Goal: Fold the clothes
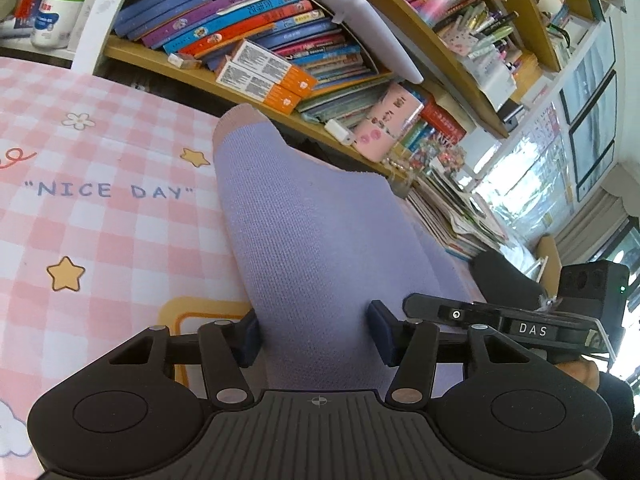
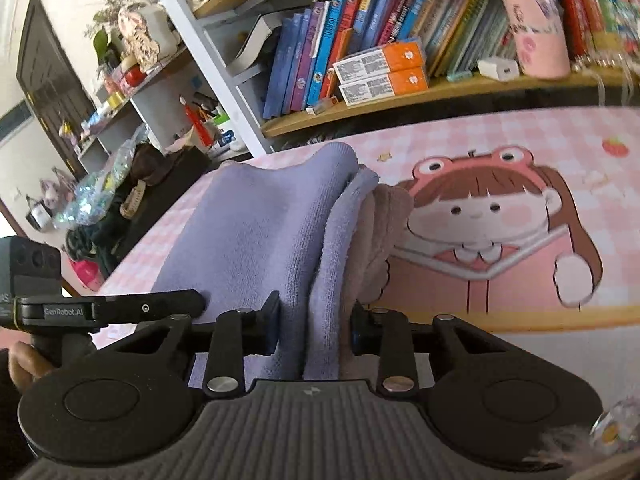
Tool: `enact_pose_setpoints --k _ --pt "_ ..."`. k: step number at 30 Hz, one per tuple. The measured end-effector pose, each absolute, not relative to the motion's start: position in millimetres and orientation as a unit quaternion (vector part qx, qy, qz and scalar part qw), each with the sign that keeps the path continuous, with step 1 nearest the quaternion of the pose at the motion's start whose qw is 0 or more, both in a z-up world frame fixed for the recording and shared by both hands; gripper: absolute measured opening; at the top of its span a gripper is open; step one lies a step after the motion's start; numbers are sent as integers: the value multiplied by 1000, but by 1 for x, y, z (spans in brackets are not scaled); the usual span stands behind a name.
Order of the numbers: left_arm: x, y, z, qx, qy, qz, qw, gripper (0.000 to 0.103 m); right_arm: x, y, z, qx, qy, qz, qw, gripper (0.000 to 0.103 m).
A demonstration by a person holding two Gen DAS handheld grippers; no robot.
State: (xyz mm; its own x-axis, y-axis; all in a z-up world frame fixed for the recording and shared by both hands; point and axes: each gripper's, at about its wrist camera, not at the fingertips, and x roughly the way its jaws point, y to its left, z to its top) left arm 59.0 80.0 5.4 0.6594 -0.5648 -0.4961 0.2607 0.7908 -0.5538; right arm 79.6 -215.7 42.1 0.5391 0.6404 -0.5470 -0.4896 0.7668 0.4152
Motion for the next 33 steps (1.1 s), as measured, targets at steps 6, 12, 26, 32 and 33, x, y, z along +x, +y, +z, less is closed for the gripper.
enact_pose_setpoints --k 6,12,26,32,33 --pt "60 83 11 -217 342 -229 885 54 83 -210 42 103 352 330 870 29" --pt "69 86 0 -237 377 -226 866 56 88 -215 33 125 382 320 858 30" --pt "76 87 -15 -263 389 -218 855 68 97 -226 9 180 418 306 836 40" --pt "81 90 -6 -259 376 -207 865 54 104 -224 15 179 397 325 839 30" --pt "83 90 -3 -254 373 -208 868 54 107 -222 16 175 394 325 841 30"
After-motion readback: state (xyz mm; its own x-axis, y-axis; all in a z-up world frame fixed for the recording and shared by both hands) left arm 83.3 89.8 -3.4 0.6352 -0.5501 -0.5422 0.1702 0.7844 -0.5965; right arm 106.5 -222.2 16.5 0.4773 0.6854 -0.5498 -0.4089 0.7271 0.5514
